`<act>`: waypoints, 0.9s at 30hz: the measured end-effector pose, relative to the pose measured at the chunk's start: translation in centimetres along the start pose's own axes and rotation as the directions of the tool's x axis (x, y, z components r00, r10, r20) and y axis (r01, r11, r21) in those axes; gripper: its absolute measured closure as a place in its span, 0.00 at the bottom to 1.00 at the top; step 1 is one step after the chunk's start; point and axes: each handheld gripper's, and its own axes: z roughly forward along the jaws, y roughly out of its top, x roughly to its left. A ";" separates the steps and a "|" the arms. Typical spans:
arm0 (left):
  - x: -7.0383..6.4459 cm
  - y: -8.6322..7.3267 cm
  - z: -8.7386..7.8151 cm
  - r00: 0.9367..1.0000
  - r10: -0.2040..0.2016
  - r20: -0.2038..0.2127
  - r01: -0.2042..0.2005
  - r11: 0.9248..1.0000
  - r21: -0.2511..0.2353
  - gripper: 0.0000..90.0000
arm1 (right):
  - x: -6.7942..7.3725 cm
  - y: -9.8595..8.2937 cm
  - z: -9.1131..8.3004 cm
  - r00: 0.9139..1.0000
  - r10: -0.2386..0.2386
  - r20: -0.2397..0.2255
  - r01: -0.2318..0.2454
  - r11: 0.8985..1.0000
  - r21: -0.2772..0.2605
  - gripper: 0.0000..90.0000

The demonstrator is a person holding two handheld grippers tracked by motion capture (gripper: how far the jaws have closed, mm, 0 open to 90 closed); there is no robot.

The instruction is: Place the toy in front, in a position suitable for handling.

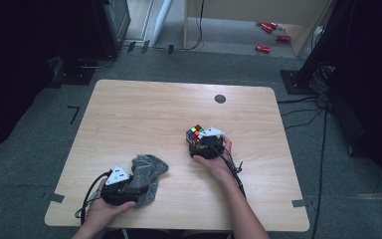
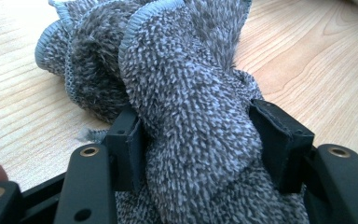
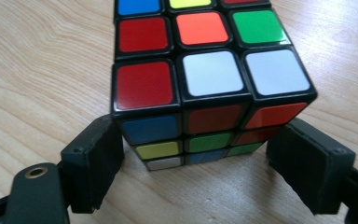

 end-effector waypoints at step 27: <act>-0.1 0.1 0.0 0.999 0.018 0.036 -0.018 1.000 -0.005 0.68 | 0.7 -1.8 -3.8 0.993 -0.109 -0.042 0.107 0.993 -0.050 0.39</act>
